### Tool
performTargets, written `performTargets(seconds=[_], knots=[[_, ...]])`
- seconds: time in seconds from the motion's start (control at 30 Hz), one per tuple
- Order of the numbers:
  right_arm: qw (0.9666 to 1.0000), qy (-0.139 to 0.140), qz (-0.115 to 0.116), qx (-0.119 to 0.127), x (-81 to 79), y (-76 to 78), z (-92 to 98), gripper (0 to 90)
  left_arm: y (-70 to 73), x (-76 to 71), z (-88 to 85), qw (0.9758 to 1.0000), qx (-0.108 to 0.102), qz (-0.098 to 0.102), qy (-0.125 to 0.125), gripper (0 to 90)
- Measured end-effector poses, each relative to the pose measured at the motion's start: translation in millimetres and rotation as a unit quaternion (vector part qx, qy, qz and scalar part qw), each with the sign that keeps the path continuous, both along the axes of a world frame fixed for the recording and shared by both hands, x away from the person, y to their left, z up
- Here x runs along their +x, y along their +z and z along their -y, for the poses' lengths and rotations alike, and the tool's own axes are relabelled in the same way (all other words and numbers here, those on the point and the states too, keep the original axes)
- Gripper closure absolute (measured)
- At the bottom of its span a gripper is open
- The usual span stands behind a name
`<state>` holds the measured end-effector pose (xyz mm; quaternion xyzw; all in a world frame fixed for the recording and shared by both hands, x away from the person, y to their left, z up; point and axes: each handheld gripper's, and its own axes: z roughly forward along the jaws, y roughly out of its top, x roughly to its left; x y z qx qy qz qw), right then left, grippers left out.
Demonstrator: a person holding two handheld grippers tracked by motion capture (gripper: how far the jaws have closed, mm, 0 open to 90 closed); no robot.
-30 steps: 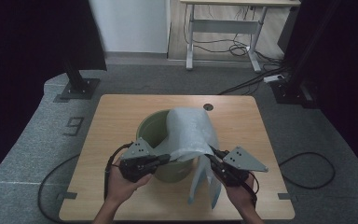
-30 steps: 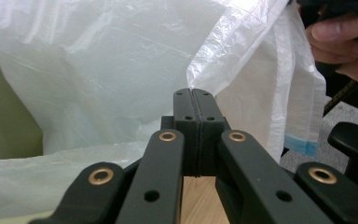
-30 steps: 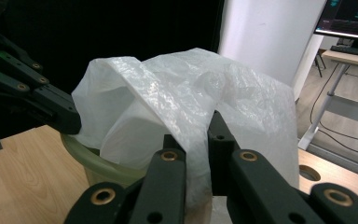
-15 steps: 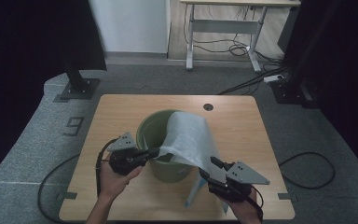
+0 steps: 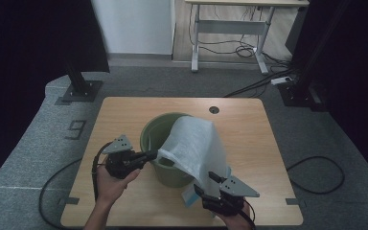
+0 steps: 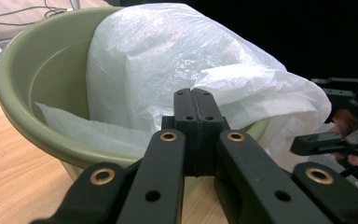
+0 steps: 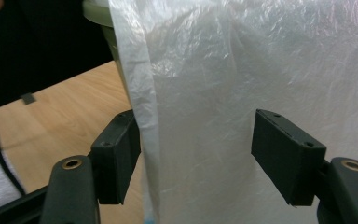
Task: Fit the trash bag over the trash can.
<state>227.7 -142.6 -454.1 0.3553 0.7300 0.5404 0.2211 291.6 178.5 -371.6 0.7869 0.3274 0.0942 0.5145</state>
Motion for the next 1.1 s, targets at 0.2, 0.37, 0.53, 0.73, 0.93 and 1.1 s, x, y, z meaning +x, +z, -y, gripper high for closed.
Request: performTargets(seconds=[0.2, 0.37, 0.53, 0.73, 0.93, 1.1], knots=[[0.9998, -0.019, -0.007, -0.005, 11.3, -9.4, -3.0, 52.3, -2.8, -1.7, 0.5, 1.0, 0.003, 0.0, -0.002, 89.9], [0.9995, -0.029, 0.007, -0.011, 15.7, -11.0, -0.8, 76.1, -3.0, -2.9, -2.4, 1.0, 0.005, 0.003, -0.006, 89.9], [0.9969, -0.052, 0.058, -0.011, 17.3, 6.4, 14.6, 88.7, -3.1, -3.9, -6.7, 1.0, 0.002, 0.006, -0.003, 89.9], [0.9935, -0.064, 0.094, 0.0, 18.9, 38.2, 23.4, 88.8, -2.0, -1.4, -8.6, 0.9999, 0.004, 0.011, 0.003, 89.9], [0.9915, -0.045, 0.122, 0.002, 17.7, 66.4, 12.4, 88.8, -1.8, 3.4, -8.8, 0.9998, 0.013, 0.013, 0.011, 87.8], [0.9911, -0.031, 0.129, -0.008, 19.1, 72.4, 0.3, 88.8, 5.7, 1.9, -9.8, 0.9998, 0.007, 0.012, 0.011, 59.0]])
